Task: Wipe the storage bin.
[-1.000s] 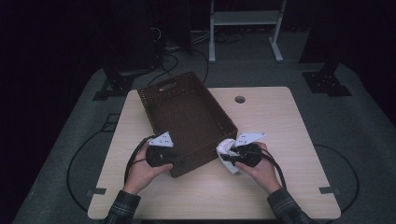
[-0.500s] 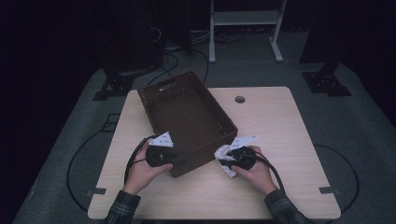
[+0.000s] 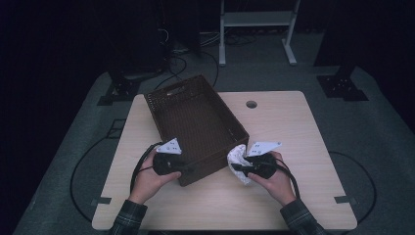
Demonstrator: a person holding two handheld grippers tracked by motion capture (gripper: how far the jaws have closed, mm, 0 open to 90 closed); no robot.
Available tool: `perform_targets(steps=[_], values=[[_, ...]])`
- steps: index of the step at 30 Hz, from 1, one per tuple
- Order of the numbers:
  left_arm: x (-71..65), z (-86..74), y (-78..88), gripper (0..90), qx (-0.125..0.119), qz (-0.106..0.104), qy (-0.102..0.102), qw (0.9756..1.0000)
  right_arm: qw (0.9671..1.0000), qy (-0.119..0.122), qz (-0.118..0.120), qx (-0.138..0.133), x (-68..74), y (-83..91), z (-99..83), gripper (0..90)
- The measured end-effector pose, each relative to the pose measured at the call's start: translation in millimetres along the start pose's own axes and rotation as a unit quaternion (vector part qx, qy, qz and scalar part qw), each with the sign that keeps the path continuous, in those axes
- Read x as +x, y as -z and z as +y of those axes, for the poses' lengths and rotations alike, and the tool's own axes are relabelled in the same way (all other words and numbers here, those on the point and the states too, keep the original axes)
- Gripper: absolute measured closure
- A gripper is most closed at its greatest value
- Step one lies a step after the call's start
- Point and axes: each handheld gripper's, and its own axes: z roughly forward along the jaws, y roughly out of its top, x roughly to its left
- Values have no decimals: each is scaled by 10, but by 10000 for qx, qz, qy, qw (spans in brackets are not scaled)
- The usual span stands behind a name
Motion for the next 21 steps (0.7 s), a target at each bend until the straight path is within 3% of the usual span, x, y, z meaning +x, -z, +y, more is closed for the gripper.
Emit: perform_targets(steps=[7,21], values=[[2,0,0,762,-5,-4,9,10000,9993,130,71,-338,88,112,122,690],[1,2,1,763,19,13,2,10000,9996,241,80,-149,139,-39,227,691]])
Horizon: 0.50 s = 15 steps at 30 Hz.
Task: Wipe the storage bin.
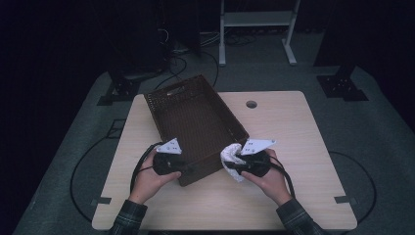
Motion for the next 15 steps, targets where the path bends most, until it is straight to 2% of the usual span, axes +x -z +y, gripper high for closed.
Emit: perform_targets(steps=[5,15], values=[[-1,0,-1,763,0,-1,1,10000,10000,-49,57,38,-22,-50,-42,693],[-2,0,-2,762,1,0,0,10000,9991,-133,154,376,-58,-243,-197,694]])
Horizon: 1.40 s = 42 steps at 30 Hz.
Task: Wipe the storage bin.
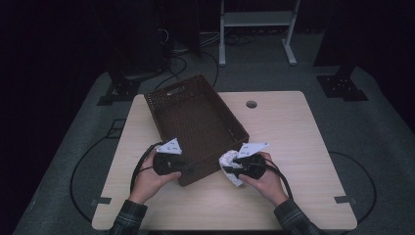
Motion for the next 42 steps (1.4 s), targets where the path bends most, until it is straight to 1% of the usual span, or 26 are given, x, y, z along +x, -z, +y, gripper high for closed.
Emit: perform_targets(steps=[1,4,6,8,11,18,22,24,27,31,39,42], values=[[0,0,0,763,3,0,-2,10000,10000,-12,-3,64,-4,-16,-10,694],[-1,0,-1,762,0,3,0,10000,9999,-16,12,147,-20,-71,-48,693],[-1,0,0,763,2,4,-4,10000,9997,-6,-21,256,-14,-121,-72,693],[-1,0,0,763,4,0,0,10000,9995,32,-30,324,-15,-164,-93,693],[-1,0,-1,763,4,0,0,10000,9992,10,-28,398,-22,-199,-115,694],[-3,1,-1,763,9,6,-2,10000,9992,-77,-3,390,-44,-228,-151,695],[-1,2,0,762,2,5,-3,10000,9991,29,-87,420,-7,-176,-131,694],[0,2,0,763,-9,-1,5,10000,9993,55,-105,352,23,-111,-111,694],[0,2,1,764,-4,0,-1,10000,9998,54,-119,164,62,1,-69,694],[0,3,1,763,-4,2,-2,10000,9999,47,-77,-106,90,136,6,694],[0,3,1,764,6,8,-12,10000,9987,172,-76,-466,153,274,129,694],[0,4,0,765,3,6,-3,10000,9984,209,-56,-522,176,287,167,694]])
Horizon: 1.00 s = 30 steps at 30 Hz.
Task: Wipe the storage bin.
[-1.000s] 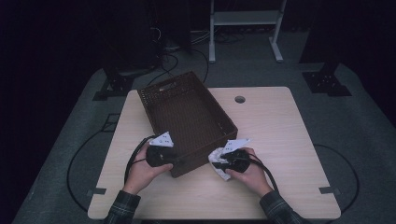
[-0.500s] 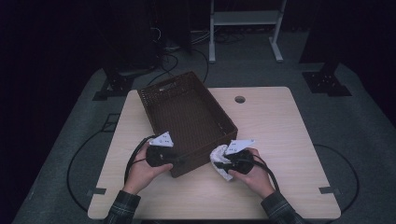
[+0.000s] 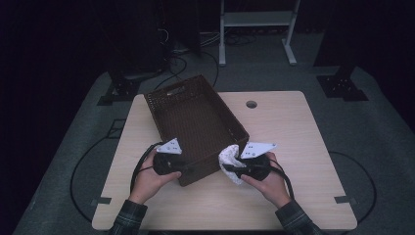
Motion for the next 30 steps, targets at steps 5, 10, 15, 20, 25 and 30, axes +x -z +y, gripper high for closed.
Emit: perform_targets(steps=[5,10,15,20,25,30], values=[[0,0,0,764,-1,0,0,10000,9999,98,28,54,8,-70,64,694],[1,-2,1,766,7,1,-4,10000,9997,197,22,156,29,-142,87,695],[-1,-1,1,764,12,6,-8,10000,9996,164,72,212,21,-186,48,697],[-3,0,0,763,17,7,-13,10000,9991,166,102,386,27,-294,-23,698],[-3,-2,-1,762,19,2,-18,10000,9986,120,160,497,11,-380,-93,699],[-5,0,-2,762,22,19,-24,10000,9982,52,258,530,-16,-414,-138,699]])
